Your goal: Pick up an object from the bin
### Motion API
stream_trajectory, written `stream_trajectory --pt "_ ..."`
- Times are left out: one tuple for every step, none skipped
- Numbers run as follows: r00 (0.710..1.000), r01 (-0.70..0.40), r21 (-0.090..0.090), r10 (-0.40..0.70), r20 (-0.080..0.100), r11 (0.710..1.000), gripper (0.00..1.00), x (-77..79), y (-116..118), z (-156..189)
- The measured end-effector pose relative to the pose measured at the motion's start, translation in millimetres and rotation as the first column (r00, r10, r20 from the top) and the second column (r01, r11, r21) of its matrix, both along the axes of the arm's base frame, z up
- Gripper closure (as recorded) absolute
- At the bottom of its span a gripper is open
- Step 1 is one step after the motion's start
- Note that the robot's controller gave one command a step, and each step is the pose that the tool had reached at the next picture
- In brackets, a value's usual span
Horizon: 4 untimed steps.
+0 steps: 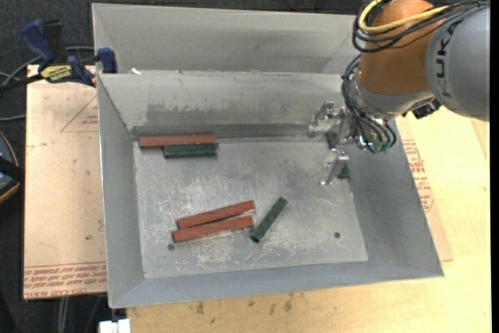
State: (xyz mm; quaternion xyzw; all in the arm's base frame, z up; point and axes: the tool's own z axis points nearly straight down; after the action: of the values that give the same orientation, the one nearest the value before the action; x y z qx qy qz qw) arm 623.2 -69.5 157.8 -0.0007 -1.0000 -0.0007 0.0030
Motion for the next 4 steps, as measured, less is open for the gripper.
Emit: stream_trajectory --pt "1.0 -0.001 -0.001 0.001 0.008 1.0 0.0 1.7 0 5" --pt "1.0 -0.024 -0.002 0.024 0.013 1.0 0.0 -26.7 33 -50" --pt "0.985 -0.171 0.003 0.171 0.006 0.985 0.0 -19.0 40 -80" --pt "0.96 -0.279 -0.007 0.279 0.024 0.96 1.0 -66.7 85 -79"
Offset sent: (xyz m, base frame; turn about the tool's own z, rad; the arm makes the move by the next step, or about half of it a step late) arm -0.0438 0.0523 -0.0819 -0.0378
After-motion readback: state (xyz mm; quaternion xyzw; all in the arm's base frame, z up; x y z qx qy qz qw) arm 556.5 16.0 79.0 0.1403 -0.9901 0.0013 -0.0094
